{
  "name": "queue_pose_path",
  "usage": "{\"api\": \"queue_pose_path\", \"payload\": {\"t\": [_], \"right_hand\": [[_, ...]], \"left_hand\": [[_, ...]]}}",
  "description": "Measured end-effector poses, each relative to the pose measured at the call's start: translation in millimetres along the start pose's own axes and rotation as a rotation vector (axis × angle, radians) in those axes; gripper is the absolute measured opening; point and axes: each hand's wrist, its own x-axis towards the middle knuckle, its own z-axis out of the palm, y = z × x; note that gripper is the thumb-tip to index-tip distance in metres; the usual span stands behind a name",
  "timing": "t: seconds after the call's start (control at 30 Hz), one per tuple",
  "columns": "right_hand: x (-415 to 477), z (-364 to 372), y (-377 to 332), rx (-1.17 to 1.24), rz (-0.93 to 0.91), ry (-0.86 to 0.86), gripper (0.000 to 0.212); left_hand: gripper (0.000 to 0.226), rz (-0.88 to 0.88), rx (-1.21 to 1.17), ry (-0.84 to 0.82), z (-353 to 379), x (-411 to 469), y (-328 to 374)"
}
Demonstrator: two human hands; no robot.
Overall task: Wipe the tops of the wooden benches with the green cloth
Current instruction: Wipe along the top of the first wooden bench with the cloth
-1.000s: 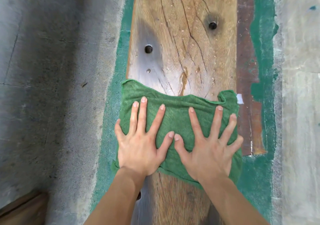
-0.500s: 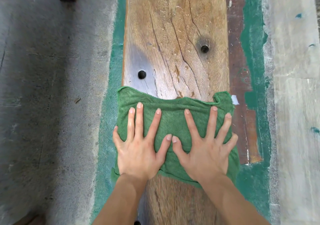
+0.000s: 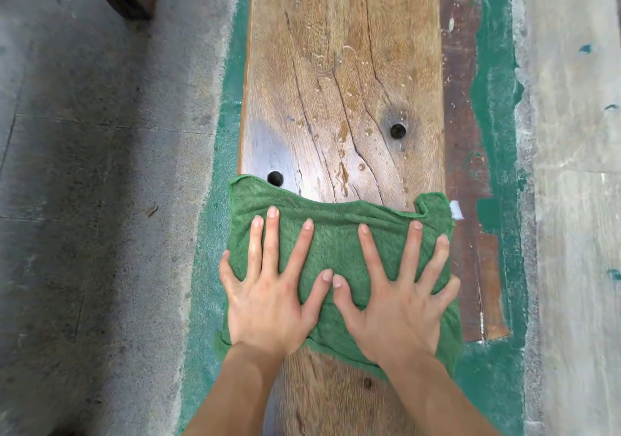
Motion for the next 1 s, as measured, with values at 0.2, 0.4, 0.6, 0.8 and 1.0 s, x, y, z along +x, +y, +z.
{"api": "queue_pose_path", "payload": {"t": [0.2, 0.4, 0.6, 0.8, 1.0], "right_hand": [[16, -3, -1, -0.016, -0.011, -0.003, 0.081], [36, -8, -2, -0.027, -0.023, -0.004, 0.082], [57, -14, -5, -0.028, -0.037, 0.003, 0.081], [70, -19, -6, -0.029, -0.044, 0.002, 0.080], [84, -23, -8, -0.023, -0.048, 0.034, 0.080]], "left_hand": [[0.072, 0.001, -0.004, 0.011, -1, 13, -1], [0.073, -0.016, -0.014, 0.012, -2, 29, -1], [0.073, -0.015, -0.016, 0.006, -8, 48, 0], [0.073, -0.018, -0.019, -0.007, -13, 61, 0], [0.073, -0.014, -0.013, -0.004, -15, 77, 0]]}}
